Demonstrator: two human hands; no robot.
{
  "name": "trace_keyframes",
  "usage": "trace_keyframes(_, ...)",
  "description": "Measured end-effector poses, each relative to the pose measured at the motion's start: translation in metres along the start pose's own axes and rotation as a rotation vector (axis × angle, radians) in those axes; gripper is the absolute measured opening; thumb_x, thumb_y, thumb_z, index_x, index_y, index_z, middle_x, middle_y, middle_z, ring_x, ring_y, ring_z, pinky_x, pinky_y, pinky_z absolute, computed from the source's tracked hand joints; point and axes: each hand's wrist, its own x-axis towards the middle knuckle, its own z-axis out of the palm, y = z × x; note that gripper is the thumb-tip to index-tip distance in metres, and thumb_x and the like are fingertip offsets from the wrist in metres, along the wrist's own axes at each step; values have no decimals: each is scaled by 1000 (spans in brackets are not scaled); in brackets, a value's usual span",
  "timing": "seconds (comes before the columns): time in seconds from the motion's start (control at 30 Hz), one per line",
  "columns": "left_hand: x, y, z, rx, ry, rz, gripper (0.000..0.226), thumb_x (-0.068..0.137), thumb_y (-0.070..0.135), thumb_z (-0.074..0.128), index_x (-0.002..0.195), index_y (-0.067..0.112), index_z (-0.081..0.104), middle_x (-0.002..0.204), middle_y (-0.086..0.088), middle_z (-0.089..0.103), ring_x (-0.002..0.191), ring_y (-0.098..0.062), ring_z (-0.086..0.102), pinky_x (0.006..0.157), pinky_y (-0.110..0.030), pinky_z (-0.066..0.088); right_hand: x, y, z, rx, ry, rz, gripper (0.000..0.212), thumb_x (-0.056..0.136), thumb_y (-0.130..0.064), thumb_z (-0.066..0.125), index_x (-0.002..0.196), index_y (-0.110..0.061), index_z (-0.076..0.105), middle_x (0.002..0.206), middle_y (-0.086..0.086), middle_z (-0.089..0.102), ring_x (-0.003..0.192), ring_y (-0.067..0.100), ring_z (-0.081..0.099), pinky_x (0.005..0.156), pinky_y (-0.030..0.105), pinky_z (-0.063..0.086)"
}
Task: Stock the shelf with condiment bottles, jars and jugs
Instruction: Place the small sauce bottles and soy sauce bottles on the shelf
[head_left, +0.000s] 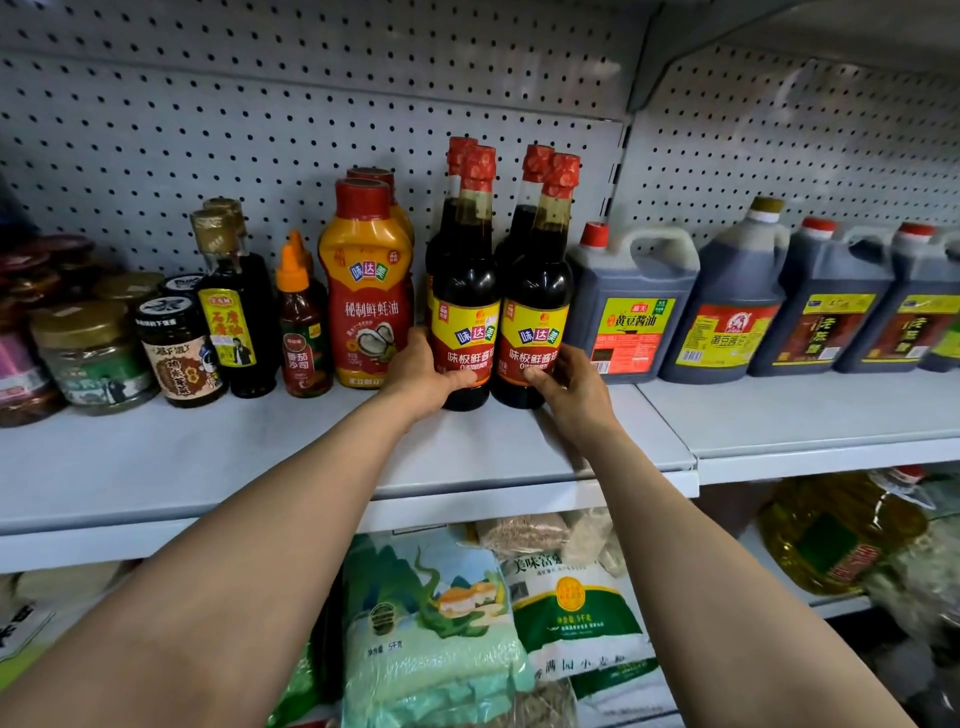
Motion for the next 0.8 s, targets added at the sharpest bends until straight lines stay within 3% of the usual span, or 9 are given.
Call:
trace_keyframes(0.2, 20, -3, 4, 28, 14, -11, 82, 79, 30, 80, 144, 17, 31, 143, -6, 49, 129, -27, 50, 99, -37, 41, 22, 3, 13, -7, 23, -6, 59, 91, -28, 70, 142, -11, 46, 133, 5, 63, 123, 20, 58, 105, 40, 47)
trace_keyframes(0.33, 31, -5, 7, 45, 36, -18, 81, 79, 32, 80, 144, 18, 33, 141, -5, 51, 127, -27, 52, 88, -30, 37, 26, 8, 16, -56, 44, -52, 55, 91, -32, 69, 139, -13, 51, 128, 2, 66, 119, 18, 60, 101, 35, 48)
trace_keyframes(0.5, 36, -6, 10, 56, 52, -28, 80, 81, 31, 78, 145, 19, 32, 141, -5, 52, 127, -26, 52, 88, -30, 37, 25, 10, 17, -70, 53, -74, 53, 92, -34, 68, 140, -17, 51, 128, 0, 66, 118, 15, 60, 100, 33, 48)
trace_keyframes(0.67, 21, -1, 15, 44, 89, -72, 70, 86, 31, 73, 143, 15, 37, 141, -9, 53, 127, -30, 52, 100, -39, 43, 19, 5, 18, -119, 70, -70, 52, 93, -33, 66, 141, -18, 50, 129, 1, 65, 119, 19, 59, 92, 24, 44)
trace_keyframes(0.8, -10, -5, 7, -47, 106, -110, 59, 86, 32, 73, 136, 14, 45, 138, -7, 55, 123, -27, 55, 92, -34, 45, 3, -6, 20, -171, 119, -19, 54, 91, -35, 69, 138, -16, 52, 127, 3, 67, 116, 24, 62, 87, 25, 45)
